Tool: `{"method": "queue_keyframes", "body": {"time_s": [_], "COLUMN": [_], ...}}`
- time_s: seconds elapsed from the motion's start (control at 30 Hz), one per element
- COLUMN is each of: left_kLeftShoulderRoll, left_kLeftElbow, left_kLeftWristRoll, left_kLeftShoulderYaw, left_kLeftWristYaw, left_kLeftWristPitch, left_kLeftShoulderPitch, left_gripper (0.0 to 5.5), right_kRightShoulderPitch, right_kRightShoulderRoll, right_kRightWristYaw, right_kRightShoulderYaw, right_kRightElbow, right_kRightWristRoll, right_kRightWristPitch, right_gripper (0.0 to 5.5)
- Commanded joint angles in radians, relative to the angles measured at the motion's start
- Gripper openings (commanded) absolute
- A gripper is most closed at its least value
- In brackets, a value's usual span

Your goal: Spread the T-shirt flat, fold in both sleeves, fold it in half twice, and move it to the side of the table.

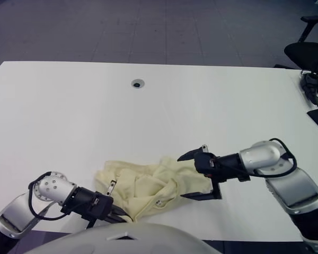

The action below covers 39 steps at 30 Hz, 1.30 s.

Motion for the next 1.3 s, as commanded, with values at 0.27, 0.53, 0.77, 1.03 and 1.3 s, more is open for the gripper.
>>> {"method": "queue_keyframes", "body": {"time_s": [0.27,0.53,0.77,1.03,1.3], "left_kLeftShoulderRoll": [0.028,0.027,0.023,0.023,0.023], "left_kLeftElbow": [0.007,0.03,0.04,0.049,0.057], "left_kLeftWristRoll": [0.038,0.064,0.074,0.081,0.081], "left_kLeftShoulderYaw": [-0.033,-0.05,-0.055,-0.064,-0.067], "left_kLeftWristYaw": [0.018,0.024,0.029,0.035,0.037], "left_kLeftWristPitch": [-0.009,-0.015,-0.024,-0.038,-0.046], "left_kLeftShoulderPitch": [0.008,-0.006,-0.016,-0.02,-0.023], "left_gripper": [0.0,0.0,0.0,0.0,0.0], "right_kRightShoulderPitch": [-0.106,-0.091,-0.086,-0.06,-0.026], "right_kRightShoulderRoll": [0.049,0.019,0.029,0.025,0.011], "right_kRightWristYaw": [0.036,0.079,0.072,0.072,0.069], "right_kRightShoulderYaw": [0.135,0.138,0.164,0.166,0.139], "right_kRightElbow": [0.051,0.063,0.097,0.092,0.062], "right_kRightWristRoll": [-0.048,-0.031,-0.07,-0.072,-0.064], "right_kRightWristPitch": [0.016,0.058,0.048,0.045,0.029], "right_gripper": [4.26,2.83,1.56,0.29,0.03]}}
